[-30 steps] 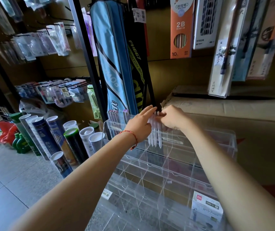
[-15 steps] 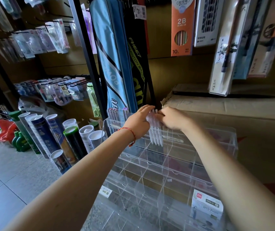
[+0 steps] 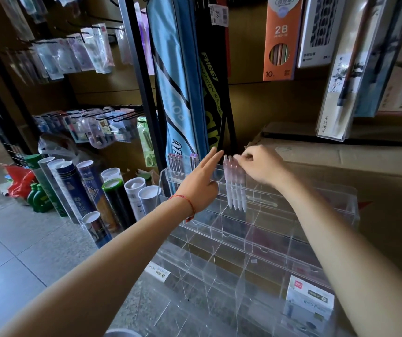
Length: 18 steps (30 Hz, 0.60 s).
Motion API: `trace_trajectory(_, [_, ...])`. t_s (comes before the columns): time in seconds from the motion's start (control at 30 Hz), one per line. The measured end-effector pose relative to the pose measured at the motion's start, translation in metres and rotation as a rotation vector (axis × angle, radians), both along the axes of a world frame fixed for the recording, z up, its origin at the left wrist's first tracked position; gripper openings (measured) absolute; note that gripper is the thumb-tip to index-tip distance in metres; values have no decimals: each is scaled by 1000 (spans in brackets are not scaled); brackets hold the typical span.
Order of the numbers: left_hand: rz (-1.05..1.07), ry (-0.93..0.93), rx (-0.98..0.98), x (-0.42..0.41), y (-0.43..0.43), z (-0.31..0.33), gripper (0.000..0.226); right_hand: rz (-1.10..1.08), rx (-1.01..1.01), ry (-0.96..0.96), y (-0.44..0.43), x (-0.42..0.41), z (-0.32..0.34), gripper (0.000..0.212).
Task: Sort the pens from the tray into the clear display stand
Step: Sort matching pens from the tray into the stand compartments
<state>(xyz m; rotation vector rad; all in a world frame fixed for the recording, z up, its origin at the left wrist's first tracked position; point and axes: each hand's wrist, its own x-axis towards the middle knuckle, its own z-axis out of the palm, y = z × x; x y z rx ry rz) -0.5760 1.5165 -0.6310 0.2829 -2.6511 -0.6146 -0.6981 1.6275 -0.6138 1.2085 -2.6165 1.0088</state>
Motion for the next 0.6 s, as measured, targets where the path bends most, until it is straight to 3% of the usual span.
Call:
trace_trajectory(0.13, [35, -33, -21, 40, -25, -13, 63, -16, -238, 141, 0, 13, 21, 29])
trace_trajectory(0.3, [161, -189, -62, 103, -64, -35, 53, 130, -407, -34, -29, 49, 31, 34])
trace_trajectory(0.5, [374, -431, -34, 181, -95, -71, 47, 387, -60, -280, -92, 121, -25, 31])
trace_trajectory(0.6, [433, -568, -22, 221, -105, -100, 45, 476, 74, -502, -121, 164, -70, 26])
